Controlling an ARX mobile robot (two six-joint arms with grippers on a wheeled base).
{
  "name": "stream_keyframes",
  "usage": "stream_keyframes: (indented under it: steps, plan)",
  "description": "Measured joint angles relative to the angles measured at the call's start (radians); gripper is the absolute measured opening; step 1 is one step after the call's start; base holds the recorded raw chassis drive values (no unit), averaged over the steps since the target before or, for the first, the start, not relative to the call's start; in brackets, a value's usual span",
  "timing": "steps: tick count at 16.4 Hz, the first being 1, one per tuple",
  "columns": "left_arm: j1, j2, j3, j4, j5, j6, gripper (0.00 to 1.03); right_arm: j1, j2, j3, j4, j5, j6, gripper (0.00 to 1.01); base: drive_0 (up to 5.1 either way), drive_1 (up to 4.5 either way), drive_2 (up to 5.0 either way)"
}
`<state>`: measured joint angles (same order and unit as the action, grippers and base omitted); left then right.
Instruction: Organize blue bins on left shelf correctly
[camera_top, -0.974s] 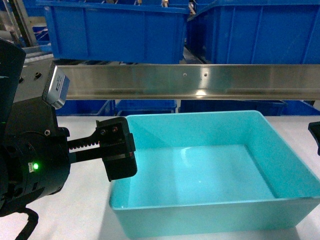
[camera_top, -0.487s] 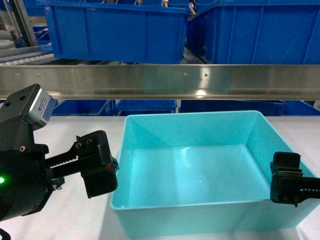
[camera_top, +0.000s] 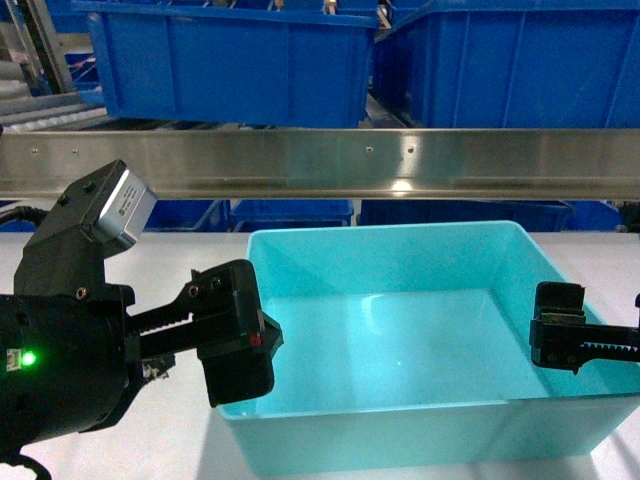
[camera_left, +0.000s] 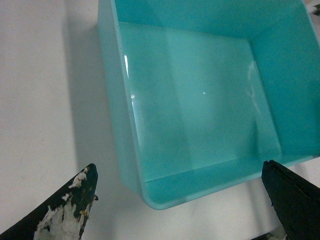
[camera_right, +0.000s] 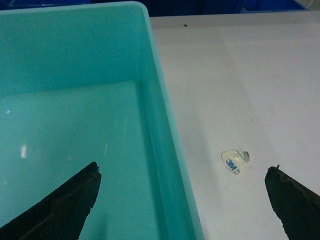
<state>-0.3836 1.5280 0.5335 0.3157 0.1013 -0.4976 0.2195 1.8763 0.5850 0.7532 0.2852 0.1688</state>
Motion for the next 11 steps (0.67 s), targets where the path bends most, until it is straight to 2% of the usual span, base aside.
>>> stream_keyframes:
  steps: [4, 7, 9, 11]
  plan:
    - [-0.016, 0.095, 0.026, 0.014, -0.003, 0.039, 0.98, -0.006, 0.066, 0.059, -0.039, -0.029, -0.002, 0.98, 0.0, 0.00, 0.0]
    - [-0.061, 0.127, 0.093, -0.004, 0.000, 0.054, 0.98, -0.051, 0.096, 0.108, -0.058, -0.024, -0.023, 0.98, 0.0, 0.00, 0.0]
    - [-0.070, 0.179, 0.131, -0.027, 0.011, 0.063, 0.98, -0.078, 0.127, 0.128, -0.063, -0.032, -0.037, 0.98, 0.0, 0.00, 0.0]
    - [-0.084, 0.222, 0.187, -0.074, -0.023, 0.088, 0.98, -0.097, 0.153, 0.150, -0.056, -0.056, -0.051, 0.98, 0.0, 0.00, 0.0]
